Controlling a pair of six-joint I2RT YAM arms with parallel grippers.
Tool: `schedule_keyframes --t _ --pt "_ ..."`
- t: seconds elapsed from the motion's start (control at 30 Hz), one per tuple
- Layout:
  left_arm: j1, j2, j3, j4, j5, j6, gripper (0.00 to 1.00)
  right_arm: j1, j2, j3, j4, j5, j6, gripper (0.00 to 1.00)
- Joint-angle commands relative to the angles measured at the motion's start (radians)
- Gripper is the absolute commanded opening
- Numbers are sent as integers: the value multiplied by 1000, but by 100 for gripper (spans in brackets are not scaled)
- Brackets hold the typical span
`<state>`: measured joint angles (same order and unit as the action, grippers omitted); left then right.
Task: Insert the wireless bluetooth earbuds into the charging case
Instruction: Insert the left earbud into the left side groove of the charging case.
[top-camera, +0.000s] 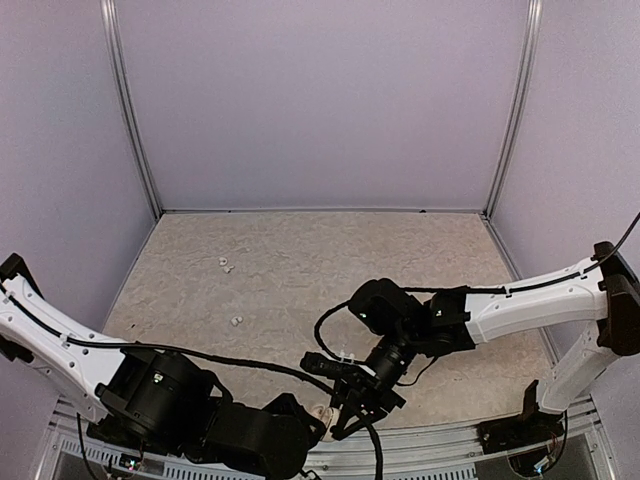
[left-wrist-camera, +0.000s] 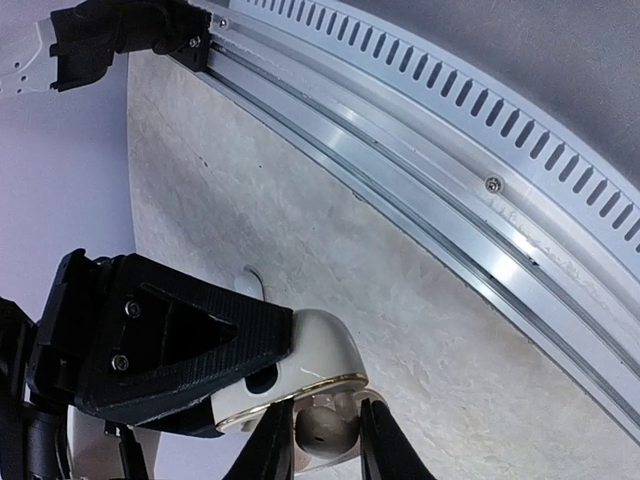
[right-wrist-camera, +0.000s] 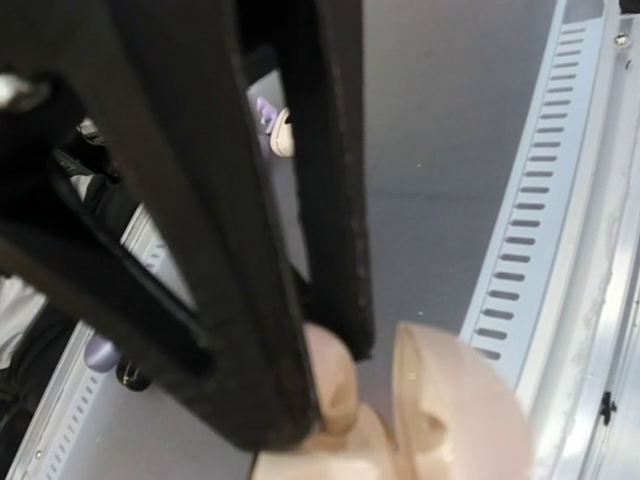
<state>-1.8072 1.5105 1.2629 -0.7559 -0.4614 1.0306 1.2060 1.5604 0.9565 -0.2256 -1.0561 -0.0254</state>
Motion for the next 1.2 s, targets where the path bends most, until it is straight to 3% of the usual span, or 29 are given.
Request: schedule_keyframes --t 0.0,0.7,1.17 --pt "11 -15 -13 53 -82 9 27 19 -20 40 71 -55 -17 0" --pt "3 -57 13 -55 -68 -62 40 18 -57 26 74 -23 -33 0" --pt "2 -80 13 -83 -81 -98 42 18 -62 18 62 -16 -42 0"
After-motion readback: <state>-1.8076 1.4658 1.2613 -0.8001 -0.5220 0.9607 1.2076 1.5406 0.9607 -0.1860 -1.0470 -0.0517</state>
